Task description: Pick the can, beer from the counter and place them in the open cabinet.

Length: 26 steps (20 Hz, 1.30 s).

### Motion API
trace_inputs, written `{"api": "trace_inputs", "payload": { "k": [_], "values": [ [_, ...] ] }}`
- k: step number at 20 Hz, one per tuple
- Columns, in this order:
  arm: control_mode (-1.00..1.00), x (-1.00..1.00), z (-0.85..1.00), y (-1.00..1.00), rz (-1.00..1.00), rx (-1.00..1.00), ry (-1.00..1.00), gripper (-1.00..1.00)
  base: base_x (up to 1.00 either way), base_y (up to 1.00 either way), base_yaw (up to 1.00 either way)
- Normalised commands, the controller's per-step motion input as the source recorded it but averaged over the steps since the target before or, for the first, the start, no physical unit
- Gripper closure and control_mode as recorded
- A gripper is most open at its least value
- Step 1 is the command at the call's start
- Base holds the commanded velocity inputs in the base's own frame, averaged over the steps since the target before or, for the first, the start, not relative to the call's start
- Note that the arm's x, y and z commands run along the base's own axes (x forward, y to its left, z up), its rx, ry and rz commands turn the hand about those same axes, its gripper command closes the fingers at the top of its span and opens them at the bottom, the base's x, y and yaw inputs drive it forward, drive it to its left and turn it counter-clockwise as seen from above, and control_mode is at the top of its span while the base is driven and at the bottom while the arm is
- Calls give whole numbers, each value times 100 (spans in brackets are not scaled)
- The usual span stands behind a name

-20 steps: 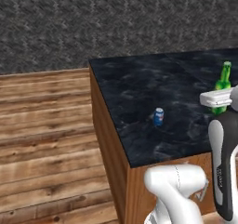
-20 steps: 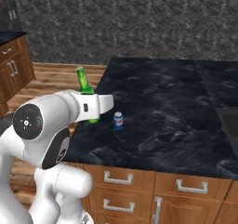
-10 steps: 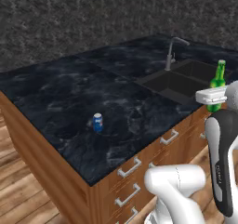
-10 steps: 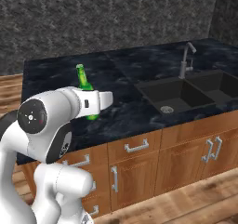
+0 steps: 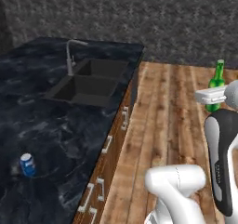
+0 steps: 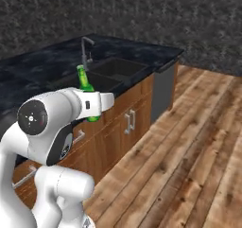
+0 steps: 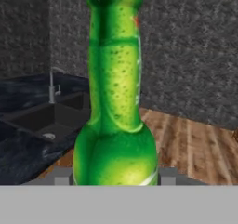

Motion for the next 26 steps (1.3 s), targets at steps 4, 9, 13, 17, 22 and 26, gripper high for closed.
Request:
{"api": "trace_inputs", "payload": {
  "k": [4, 9, 13, 17, 22, 26],
  "values": [
    [100, 0, 0, 0, 0, 0, 0, 100, -6, 14, -87],
    [100, 0, 0, 0, 0, 0, 0, 100, 0, 26, -80],
    [100, 0, 0, 0, 0, 0, 0, 100, 0, 37, -70],
    [100, 0, 0, 0, 0, 0, 0, 100, 0, 47, -63],
    [100, 0, 0, 0, 0, 0, 0, 100, 4, 46, -53],
    [100, 0, 0, 0, 0, 0, 0, 100, 0, 4, -67]
  ]
}}
